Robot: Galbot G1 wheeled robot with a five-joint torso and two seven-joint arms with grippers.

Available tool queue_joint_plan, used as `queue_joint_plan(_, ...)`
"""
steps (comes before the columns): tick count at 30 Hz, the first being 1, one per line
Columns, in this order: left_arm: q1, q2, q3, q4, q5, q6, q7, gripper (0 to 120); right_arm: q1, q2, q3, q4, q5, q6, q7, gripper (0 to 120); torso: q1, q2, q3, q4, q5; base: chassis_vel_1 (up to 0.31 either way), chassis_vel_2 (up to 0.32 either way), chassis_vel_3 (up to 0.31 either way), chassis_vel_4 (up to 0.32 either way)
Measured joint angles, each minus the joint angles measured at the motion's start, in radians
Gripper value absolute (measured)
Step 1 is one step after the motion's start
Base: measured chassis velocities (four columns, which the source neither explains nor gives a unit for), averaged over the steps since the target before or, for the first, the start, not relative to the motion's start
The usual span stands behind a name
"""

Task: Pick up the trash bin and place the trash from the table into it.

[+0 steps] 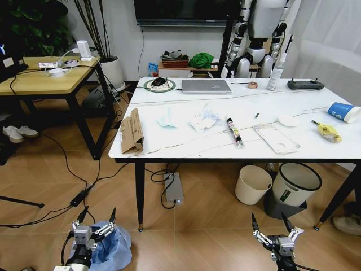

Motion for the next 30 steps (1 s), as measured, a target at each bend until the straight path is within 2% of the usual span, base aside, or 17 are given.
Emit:
queue_joint_plan(5,-0.024,0.001,-0.016,0.063,-0.017,0.013,0.008,100,0.000,0.000,0.000,-0.007,0.000,0.006,0.000,100,-0.007,-0.017,-0.011,0.0000,0.0000,0.000,0.000,0.000,0.000)
queue_joint_plan(8,-0.060,0.009,-0.037,0.158,-0.041,0.021,0.018,100,0.000,0.000,0.002,-0.017,0.000,0.016,0.000,100,-0.016,-0.038,-0.022,-0.0002,-0.0001,0.000,0.000,0.000,0.000)
queue_joint_plan(18,-0.117,0.019,-0.058,0.291,-0.072,0.040,0.021,100,0.003,0.000,0.006,-0.038,0.000,0.030,0.000,100,-0.032,-0.077,-0.045,0.0001,-0.0001,0.000,0.000,0.000,0.000)
queue_joint_plan(24,-0.197,0.056,-0.092,0.459,-0.098,0.043,0.026,100,0.005,0.000,0.010,-0.051,0.003,0.042,0.000,100,-0.044,-0.108,-0.064,-0.0002,-0.0001,0.000,0.000,0.000,0.000)
queue_joint_plan(30,-0.233,0.068,-0.098,0.552,-0.117,0.046,0.034,100,0.008,0.000,0.014,-0.056,0.004,0.047,0.000,100,-0.054,-0.133,-0.079,0.0000,0.0000,0.000,0.000,0.000,0.000)
